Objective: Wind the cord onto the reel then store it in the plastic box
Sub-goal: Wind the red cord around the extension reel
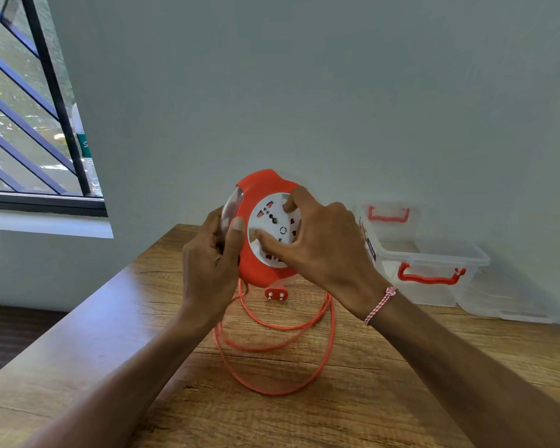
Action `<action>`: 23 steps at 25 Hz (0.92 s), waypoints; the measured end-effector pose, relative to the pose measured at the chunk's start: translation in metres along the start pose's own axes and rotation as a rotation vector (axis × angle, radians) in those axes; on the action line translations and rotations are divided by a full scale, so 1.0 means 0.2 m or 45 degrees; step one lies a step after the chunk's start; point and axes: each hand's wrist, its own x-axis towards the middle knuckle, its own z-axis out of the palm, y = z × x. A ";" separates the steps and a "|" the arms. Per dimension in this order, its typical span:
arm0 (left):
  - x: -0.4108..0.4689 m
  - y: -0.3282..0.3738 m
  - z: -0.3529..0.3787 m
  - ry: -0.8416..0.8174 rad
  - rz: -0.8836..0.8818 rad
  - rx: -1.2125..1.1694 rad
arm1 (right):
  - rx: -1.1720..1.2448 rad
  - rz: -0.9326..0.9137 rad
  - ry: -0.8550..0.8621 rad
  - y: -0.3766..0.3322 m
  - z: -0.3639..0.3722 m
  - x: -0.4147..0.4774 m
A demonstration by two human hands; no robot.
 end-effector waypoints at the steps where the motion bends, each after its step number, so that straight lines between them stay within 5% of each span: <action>1: 0.00 0.00 0.00 -0.009 0.015 -0.007 | 0.096 0.130 -0.019 -0.01 0.01 0.00; 5: -0.01 -0.01 0.00 -0.019 0.033 0.001 | 0.656 0.691 -0.205 -0.04 0.02 0.01; 7: 0.00 -0.02 0.00 0.002 0.010 0.005 | 0.448 0.553 -0.172 -0.03 0.01 0.02; 10: 0.02 -0.02 -0.01 0.045 -0.045 -0.029 | -0.075 -0.034 -0.073 0.02 -0.04 0.04; 15: 0.05 -0.01 -0.03 0.051 -0.108 -0.093 | -0.554 -0.661 -0.350 0.08 -0.11 0.09; 20: 0.02 -0.02 -0.01 -0.031 -0.066 0.008 | -0.552 -0.716 -0.156 0.10 -0.09 0.06; 23: 0.00 -0.03 0.01 -0.030 -0.028 0.014 | -0.271 -0.370 -0.082 0.06 -0.05 0.03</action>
